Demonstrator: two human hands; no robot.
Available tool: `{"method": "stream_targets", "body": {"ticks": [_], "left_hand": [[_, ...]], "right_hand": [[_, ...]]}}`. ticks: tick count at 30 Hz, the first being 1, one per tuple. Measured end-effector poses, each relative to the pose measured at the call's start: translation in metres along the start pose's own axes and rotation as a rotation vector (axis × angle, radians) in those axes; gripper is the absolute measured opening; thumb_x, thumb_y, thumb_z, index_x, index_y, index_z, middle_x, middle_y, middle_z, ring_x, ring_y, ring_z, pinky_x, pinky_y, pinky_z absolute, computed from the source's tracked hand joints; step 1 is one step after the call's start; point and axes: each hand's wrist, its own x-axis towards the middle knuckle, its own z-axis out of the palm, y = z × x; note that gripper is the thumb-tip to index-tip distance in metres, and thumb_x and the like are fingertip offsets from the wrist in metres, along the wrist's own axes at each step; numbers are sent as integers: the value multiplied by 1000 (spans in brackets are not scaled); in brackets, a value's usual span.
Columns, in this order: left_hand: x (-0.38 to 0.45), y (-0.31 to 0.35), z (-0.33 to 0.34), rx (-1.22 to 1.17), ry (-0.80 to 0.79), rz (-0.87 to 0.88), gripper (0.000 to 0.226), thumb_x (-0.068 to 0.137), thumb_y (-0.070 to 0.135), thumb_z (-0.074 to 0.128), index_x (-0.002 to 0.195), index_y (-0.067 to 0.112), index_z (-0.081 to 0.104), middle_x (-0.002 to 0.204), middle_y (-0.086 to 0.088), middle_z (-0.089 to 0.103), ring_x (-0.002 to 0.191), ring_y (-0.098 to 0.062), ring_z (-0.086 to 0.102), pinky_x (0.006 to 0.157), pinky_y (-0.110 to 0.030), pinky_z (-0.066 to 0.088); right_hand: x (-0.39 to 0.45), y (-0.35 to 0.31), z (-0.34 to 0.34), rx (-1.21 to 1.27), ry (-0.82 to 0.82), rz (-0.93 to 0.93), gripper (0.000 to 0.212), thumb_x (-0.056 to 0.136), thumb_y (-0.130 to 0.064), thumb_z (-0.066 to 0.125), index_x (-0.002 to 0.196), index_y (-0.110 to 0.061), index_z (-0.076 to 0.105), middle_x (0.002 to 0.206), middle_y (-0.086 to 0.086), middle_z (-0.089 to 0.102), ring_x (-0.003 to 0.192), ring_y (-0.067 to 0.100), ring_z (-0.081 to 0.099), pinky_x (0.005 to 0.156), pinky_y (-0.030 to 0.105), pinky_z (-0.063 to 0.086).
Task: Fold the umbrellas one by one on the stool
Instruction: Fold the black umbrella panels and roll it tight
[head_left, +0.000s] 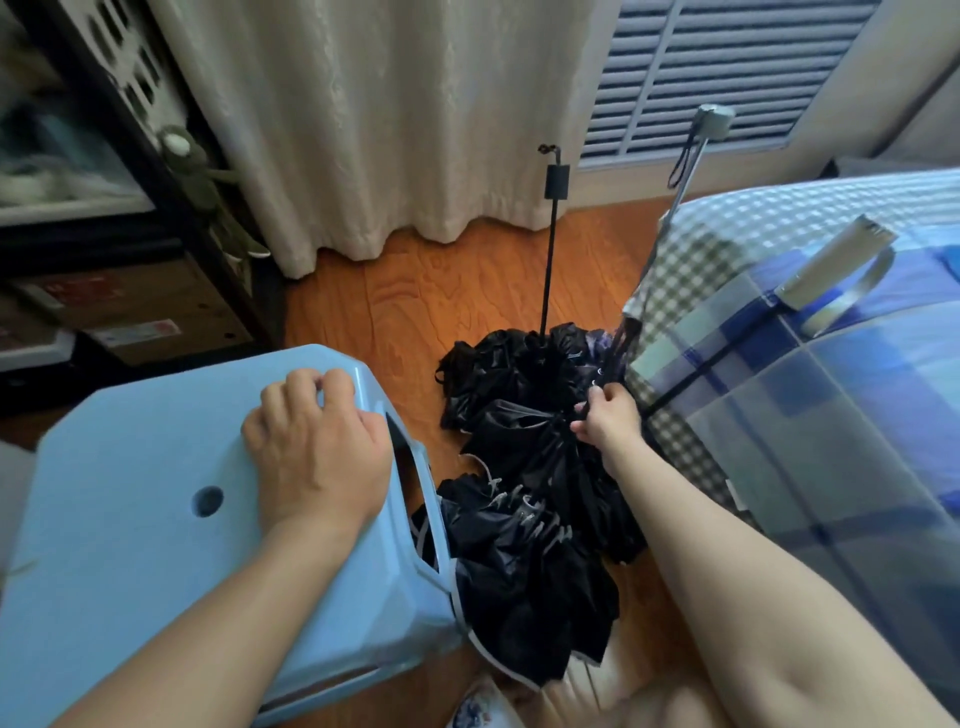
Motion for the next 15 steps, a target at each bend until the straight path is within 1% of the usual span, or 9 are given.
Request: {"method": "stream_targets", "body": {"ticks": [3, 5, 7, 8, 10, 12, 13, 14, 15], "left_hand": [[1, 0, 2, 21, 1, -7, 18, 83, 17, 59, 99, 8, 60, 106, -19, 55, 98, -40, 48, 83, -53, 40], [1, 0, 3, 25, 4, 3, 17, 83, 16, 59, 99, 9, 60, 106, -19, 55, 98, -40, 48, 83, -53, 40], [0, -1, 3, 24, 3, 4, 16, 83, 16, 59, 98, 9, 59, 105, -18, 54, 97, -40, 47, 82, -53, 40], [0, -1, 3, 25, 6, 1, 16, 83, 16, 60, 97, 9, 59, 105, -18, 54, 97, -40, 47, 82, -53, 40], [0, -1, 2, 23, 17, -1, 15, 82, 15, 61, 96, 9, 59, 104, -18, 54, 96, -40, 47, 82, -53, 40], [0, -1, 3, 22, 31, 6, 14, 83, 16, 57, 95, 9, 59, 103, -18, 55, 96, -40, 47, 81, -53, 41], [0, 0, 4, 24, 34, 8, 16, 82, 19, 53, 94, 9, 59, 104, -17, 55, 96, -40, 47, 81, -53, 41], [1, 0, 4, 25, 34, 9, 20, 82, 21, 49, 94, 10, 59, 104, -17, 55, 96, -39, 47, 81, -52, 41], [1, -1, 5, 25, 36, 10, 22, 81, 23, 47, 95, 10, 59, 104, -17, 55, 96, -39, 47, 81, -52, 41]], "right_hand": [[-7, -10, 10, 7, -63, -59, 23, 110, -21, 41, 127, -15, 55, 98, 7, 61, 72, 18, 54, 60, 27, 49], [-11, -8, 22, -59, -86, -108, 18, 109, -18, 41, 114, -18, 58, 99, 8, 66, 74, 18, 55, 64, 30, 46], [-18, -7, 31, -152, -49, -165, 19, 108, -18, 41, 105, -21, 60, 96, 5, 70, 76, 17, 57, 65, 32, 44], [-20, -7, 34, -164, -36, -176, 20, 108, -17, 41, 103, -21, 60, 93, 2, 70, 77, 16, 58, 65, 32, 44], [-21, -9, 37, -100, -64, -153, 22, 108, -14, 40, 101, -20, 60, 91, 5, 68, 78, 19, 59, 68, 32, 45], [-18, -12, 38, -18, -115, -94, 23, 108, -10, 38, 109, -16, 60, 93, 7, 65, 82, 21, 59, 72, 32, 47], [-17, -14, 39, -32, -144, -88, 24, 108, -10, 40, 121, -15, 59, 97, 6, 64, 86, 20, 60, 74, 31, 47], [-15, -14, 43, -81, -176, -95, 30, 107, -13, 44, 135, -16, 55, 106, 4, 64, 94, 20, 61, 78, 31, 48], [-12, -14, 48, -151, -202, -101, 41, 107, -16, 47, 148, -18, 47, 117, 4, 63, 105, 21, 62, 85, 32, 49]]}}
